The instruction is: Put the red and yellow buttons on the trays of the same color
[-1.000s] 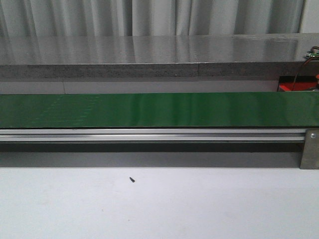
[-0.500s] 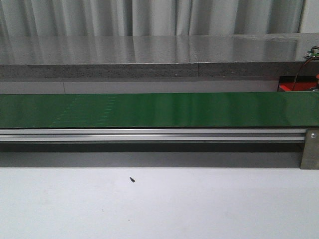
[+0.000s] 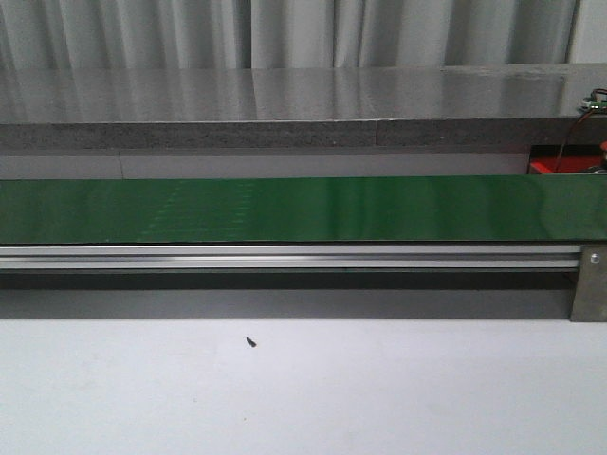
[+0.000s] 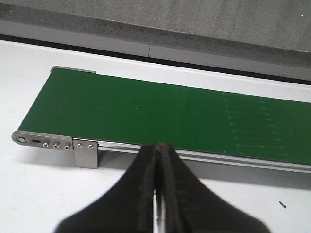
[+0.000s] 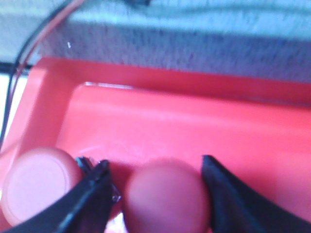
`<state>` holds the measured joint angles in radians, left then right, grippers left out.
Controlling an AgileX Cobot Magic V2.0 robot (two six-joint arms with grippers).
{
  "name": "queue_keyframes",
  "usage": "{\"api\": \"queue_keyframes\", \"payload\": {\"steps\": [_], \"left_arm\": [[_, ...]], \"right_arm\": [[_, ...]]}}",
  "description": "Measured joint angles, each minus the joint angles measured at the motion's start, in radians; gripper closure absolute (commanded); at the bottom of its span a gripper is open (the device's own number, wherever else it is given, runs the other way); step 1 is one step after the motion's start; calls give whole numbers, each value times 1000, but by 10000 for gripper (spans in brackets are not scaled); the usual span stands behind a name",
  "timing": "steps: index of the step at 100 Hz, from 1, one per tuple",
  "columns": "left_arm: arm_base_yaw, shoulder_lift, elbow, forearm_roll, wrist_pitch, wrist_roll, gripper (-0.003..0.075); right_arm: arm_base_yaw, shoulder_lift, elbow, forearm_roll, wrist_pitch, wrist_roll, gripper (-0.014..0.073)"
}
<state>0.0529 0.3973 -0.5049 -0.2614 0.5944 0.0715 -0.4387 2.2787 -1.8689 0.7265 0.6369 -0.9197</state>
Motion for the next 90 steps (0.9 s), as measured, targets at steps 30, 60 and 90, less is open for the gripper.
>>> {"api": "queue_keyframes", "payload": {"steps": [30,60,90], "left_arm": [[0,0,0,0,0,0,739],[0,0,0,0,0,0,740],[0,0,0,0,0,0,740]], "right_arm": [[0,-36,-55,2,40,6,116],[0,-215,-57,2,84,6,116],[0,-375,-47,2,211,6,117]]}}
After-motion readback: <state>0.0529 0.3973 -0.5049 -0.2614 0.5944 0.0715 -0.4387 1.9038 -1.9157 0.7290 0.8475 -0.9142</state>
